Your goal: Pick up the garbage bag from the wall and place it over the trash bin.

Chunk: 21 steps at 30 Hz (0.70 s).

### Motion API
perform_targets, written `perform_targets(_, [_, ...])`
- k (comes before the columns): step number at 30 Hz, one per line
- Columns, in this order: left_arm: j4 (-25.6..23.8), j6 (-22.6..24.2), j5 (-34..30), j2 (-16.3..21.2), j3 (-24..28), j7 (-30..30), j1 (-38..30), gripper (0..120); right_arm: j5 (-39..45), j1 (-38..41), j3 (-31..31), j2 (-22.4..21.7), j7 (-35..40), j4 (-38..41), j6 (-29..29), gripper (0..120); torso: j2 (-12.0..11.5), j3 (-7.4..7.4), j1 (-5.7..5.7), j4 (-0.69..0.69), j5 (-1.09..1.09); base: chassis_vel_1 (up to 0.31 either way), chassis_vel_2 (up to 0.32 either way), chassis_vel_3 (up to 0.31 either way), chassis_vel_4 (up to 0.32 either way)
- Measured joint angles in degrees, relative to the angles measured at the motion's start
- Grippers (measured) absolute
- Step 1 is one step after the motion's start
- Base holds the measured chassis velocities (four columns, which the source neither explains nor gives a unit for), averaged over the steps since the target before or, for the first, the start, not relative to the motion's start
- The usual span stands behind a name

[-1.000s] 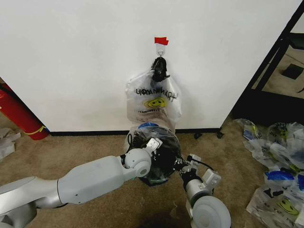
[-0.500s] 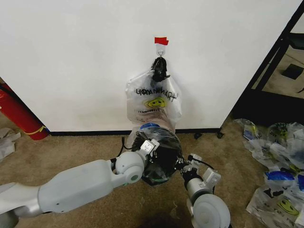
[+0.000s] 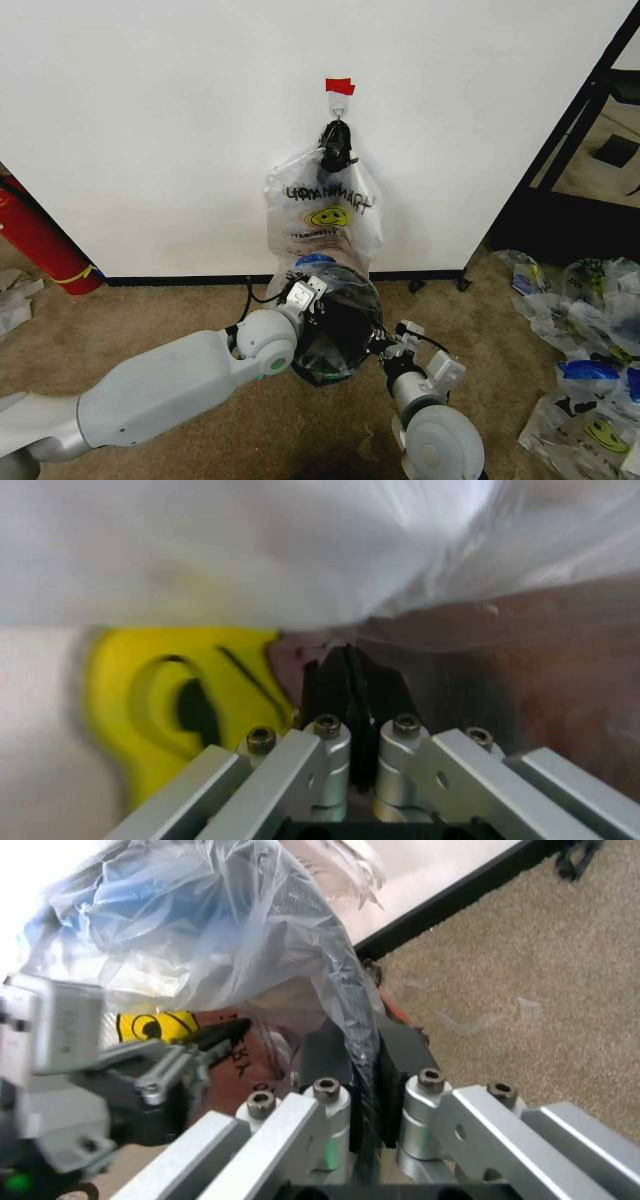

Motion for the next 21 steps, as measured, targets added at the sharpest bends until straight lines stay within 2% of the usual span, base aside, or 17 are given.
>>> perform_targets(10, [1.0, 0.82, 1.22, -0.78, 3.0, 0.06, -1.81, 0, 0.08, -0.23, -0.37, 0.48, 0.08, 0.21, -0.24, 1, 0.0, 0.0, 0.0, -0.01, 0.0, 0.0, 0.0, 0.0, 0.0])
perform_targets(13, [-3.69, 2.25, -4.63, 1.08, 5.42, -1.6, -3.4, 0, -2.65, 0.04, -0.14, -0.21, -0.74, -1.57, 0.56, 1, 0.0, 0.0, 0.0, 0.0, 0.02, 0.0, 0.0, 0.0, 0.0])
perform_targets(14, [-3.69, 2.25, -4.63, 1.08, 5.42, -1.6, -3.4, 0, -2.65, 0.04, -0.14, -0.21, -0.74, -1.57, 0.56, 1, 0.0, 0.0, 0.0, 0.0, 0.02, 0.0, 0.0, 0.0, 0.0])
perform_targets(16, [-5.63, 3.18, -10.01, 1.31, 6.07, -3.49, -3.83, 0, -4.51, 0.24, 0.06, -0.48, -1.81, -2.18, 1.58, 1, 0.0, 0.0, 0.0, 0.01, 0.01, 0.0, 0.0, 0.0, 0.0])
perform_targets(21, [-4.32, 4.2, -12.62, -0.57, 7.53, -4.48, -4.26, 0, -7.96, 0.12, -0.44, -0.58, -4.04, -2.54, 3.68, 1, 0.0, 0.0, 0.0, -0.01, 0.0, 0.0, 0.0, 0.0, 0.0])
